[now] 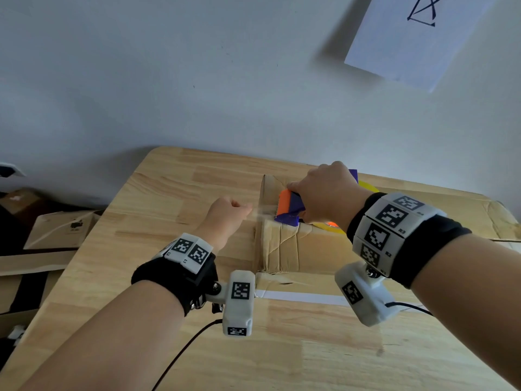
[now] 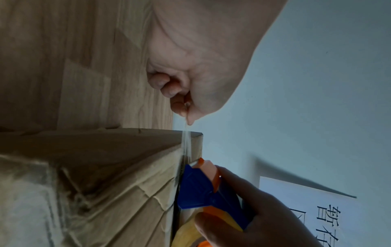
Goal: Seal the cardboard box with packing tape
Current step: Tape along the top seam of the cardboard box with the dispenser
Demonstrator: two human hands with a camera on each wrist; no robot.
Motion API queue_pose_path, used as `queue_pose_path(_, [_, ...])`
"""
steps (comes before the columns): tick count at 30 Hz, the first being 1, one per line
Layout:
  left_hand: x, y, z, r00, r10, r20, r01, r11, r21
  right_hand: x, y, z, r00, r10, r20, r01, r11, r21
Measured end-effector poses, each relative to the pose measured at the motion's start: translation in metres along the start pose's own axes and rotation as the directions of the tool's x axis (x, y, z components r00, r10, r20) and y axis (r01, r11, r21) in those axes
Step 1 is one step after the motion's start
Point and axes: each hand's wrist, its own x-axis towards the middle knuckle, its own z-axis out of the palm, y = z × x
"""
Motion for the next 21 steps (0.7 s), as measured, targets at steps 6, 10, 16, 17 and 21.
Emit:
queue_pose_path(6, [-0.002, -0.011, 0.016, 0.989, -0.098, 0.109, 0.100, 0.995, -0.012, -0.001, -0.001, 0.000, 1.000, -0.003, -0.007, 0.003, 1.000, -0.025])
queue_pose_path(10, [-0.004, -0.013, 0.021, 0.986, -0.101, 0.134, 0.106, 0.994, -0.030, -0.001, -0.002, 0.001, 1.000, -0.005, -0.023, 0.005, 1.000, -0.028])
queue_pose_path(16, [-0.006, -0.012, 0.022, 0.971, -0.152, 0.183, 0.179, 0.973, -0.145, -0.003, -0.002, -0.001, 1.000, -0.008, -0.020, 0.008, 0.999, -0.039])
queue_pose_path(17, [-0.007, -0.011, 0.022, 0.963, -0.171, 0.207, 0.203, 0.968, -0.149, -0.004, -0.003, -0.001, 1.000, -0.011, -0.022, 0.010, 0.999, -0.040])
queue_pose_path(21, [-0.008, -0.002, 0.017, 0.958, -0.175, 0.228, 0.160, 0.984, 0.084, -0.005, -0.005, -0.001, 1.000, -0.021, -0.023, 0.020, 0.999, -0.049])
